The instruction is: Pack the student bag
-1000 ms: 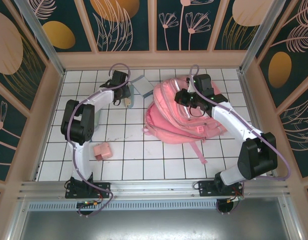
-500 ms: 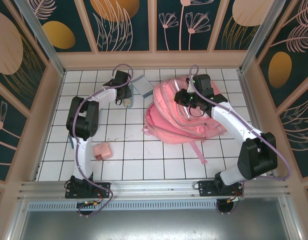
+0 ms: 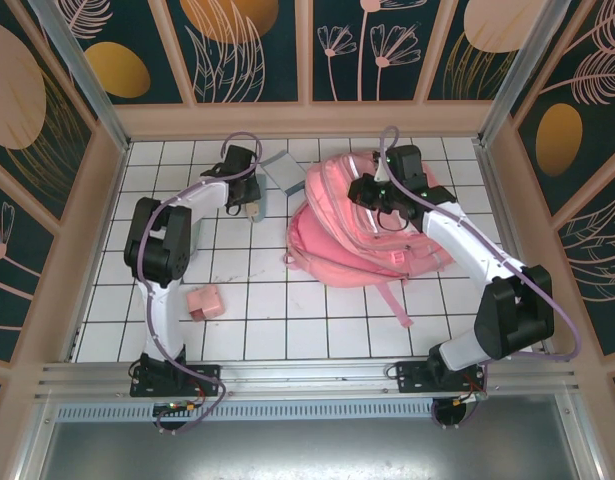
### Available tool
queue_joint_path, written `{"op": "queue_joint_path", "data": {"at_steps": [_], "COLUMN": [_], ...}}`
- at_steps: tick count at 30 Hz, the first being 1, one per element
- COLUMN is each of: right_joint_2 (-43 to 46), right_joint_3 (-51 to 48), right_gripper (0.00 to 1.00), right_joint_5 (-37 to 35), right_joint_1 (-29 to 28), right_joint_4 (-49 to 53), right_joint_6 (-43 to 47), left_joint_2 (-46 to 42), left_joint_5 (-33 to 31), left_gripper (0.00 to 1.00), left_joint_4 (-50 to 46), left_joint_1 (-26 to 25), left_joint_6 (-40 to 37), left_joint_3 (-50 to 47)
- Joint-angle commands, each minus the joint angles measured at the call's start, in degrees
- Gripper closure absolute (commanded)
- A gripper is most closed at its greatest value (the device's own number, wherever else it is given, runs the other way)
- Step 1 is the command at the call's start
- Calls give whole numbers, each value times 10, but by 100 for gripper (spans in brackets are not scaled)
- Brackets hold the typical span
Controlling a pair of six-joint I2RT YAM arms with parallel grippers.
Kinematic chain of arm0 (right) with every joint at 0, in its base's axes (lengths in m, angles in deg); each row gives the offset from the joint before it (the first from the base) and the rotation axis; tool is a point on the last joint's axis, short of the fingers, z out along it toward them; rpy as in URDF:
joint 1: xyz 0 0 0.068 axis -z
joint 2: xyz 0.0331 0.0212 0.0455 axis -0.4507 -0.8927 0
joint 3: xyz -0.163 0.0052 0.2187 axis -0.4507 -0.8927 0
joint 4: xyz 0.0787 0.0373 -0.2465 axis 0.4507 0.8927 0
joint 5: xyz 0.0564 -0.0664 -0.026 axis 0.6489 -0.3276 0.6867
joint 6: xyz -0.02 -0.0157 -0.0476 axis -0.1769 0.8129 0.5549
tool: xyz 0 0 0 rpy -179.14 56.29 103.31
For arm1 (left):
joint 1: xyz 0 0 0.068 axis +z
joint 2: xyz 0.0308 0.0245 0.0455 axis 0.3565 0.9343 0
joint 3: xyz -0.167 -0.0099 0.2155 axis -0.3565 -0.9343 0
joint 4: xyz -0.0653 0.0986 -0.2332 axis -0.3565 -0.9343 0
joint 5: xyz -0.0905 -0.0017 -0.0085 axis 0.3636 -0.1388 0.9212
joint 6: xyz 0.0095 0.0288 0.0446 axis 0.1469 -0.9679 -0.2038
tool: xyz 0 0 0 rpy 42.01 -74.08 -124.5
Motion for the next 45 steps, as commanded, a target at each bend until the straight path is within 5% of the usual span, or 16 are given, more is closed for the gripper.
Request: {"op": "queue_joint_path", "data": {"at_steps": [1, 11, 17, 29, 45], "right_joint_2": [18, 22, 34, 33, 44], "right_joint_3": [43, 47, 29, 17, -15], "right_gripper": [100, 100, 100, 100, 100], "right_joint_5": [54, 128, 145, 144, 149], "right_joint_1": [5, 49, 66, 68, 66], "right_joint_4": [-52, -99, -128, -146, -165], "right_joint_6": [-30, -84, -112, -132, -140], "left_joint_2": [-72, -208, -246, -143, -53], "left_joint_5": [44, 150, 165, 157, 83], "left_gripper": [100, 100, 100, 100, 100], "left_joint_4": [13, 83, 111, 190, 168], "left_joint_1": [5, -10, -72, -239, -283], "left_joint_6": [32, 101, 161, 339, 422], "left_joint_3": [-29, -141, -170, -155, -94]}}
